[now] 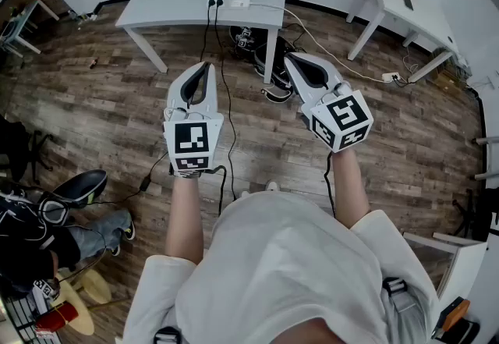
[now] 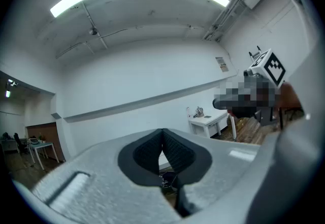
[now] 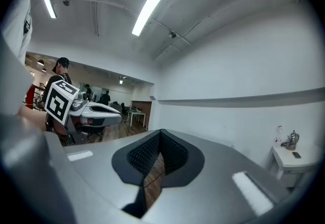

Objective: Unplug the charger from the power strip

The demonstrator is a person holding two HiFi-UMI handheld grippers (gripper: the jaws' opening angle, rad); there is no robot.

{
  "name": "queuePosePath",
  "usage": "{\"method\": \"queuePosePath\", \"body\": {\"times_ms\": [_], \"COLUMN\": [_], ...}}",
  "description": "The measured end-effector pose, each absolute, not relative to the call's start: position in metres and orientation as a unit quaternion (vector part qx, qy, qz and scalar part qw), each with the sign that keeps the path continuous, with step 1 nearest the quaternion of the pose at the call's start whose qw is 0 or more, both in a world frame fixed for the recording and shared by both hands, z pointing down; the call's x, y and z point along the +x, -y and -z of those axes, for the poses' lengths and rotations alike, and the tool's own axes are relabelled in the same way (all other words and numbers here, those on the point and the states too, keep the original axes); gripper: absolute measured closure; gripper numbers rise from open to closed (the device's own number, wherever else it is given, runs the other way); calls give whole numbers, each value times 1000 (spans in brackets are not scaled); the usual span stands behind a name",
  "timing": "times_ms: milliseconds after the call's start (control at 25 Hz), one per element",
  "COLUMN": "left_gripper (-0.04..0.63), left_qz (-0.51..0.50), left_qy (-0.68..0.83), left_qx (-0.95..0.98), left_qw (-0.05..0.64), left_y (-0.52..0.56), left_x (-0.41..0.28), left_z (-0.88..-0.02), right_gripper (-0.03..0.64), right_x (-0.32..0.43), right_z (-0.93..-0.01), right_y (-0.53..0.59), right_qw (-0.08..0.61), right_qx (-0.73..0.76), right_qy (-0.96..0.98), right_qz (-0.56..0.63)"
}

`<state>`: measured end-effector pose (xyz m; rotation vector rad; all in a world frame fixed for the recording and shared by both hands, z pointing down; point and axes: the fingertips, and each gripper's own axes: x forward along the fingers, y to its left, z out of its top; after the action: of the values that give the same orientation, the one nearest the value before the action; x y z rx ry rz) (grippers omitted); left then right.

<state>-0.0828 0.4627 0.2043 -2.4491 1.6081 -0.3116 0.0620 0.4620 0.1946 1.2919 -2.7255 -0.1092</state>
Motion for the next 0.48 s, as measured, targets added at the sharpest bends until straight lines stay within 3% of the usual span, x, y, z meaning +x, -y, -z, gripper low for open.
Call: {"method": "queuePosePath", "body": {"times_ms": [480], "left_gripper": [592], "left_qz": [106], "left_qy": [-548], "left_qx": [-825], "left_qw": [92], "left_y": [-454], "left_x": [-72], "left_z": [-209], "right_gripper": [615], "right_x": [82], "right_z": [-183], "right_y": [-456], "right_qw": [-1], "right_qx": [417], "right_qy": [909], "right_qz": [7]}}
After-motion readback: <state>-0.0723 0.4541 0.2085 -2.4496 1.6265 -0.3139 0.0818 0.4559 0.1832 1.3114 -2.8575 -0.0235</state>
